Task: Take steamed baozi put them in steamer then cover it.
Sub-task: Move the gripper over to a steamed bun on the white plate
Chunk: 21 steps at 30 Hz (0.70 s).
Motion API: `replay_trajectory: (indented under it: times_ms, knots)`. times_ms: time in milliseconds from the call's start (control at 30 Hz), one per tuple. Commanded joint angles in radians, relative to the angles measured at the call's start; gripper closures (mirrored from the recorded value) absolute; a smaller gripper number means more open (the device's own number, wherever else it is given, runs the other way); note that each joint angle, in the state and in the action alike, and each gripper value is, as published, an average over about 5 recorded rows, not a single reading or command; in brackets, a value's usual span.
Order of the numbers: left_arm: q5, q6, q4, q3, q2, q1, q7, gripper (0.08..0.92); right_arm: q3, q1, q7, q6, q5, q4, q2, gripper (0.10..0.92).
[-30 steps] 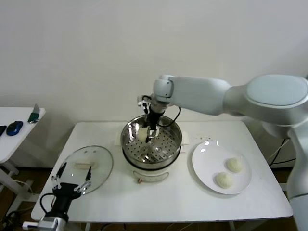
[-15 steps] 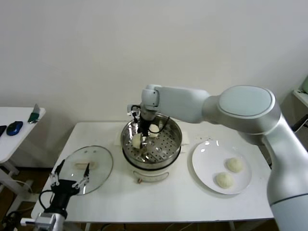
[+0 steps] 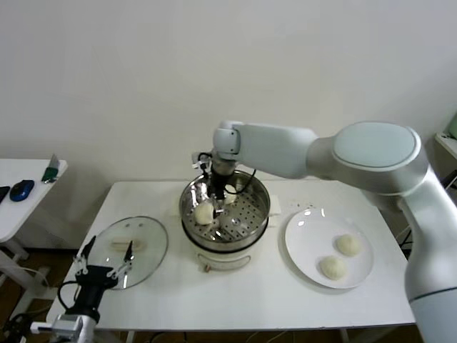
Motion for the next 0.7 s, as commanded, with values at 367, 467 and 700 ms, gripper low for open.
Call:
replay_trajectory:
  times_ms: [367, 467, 700]
  knots:
    - [0.007, 0.001, -0.009, 0.003, -0.009, 0.015, -0.003, 0.177, -0.079, 0.222, -0.039, 0.029, -0.235, 0.494, -0.606, 0.203]
    - [0.011, 0.002, -0.012, 0.003, -0.013, 0.018, -0.003, 0.177, -0.080, 0.195, -0.041, 0.031, -0.303, 0.520, -0.687, 0.203]
    - [0.017, 0.010, -0.018, -0.002, -0.024, 0.018, -0.004, 0.177, -0.078, 0.098, -0.044, 0.041, -0.449, 0.565, -0.831, 0.203]
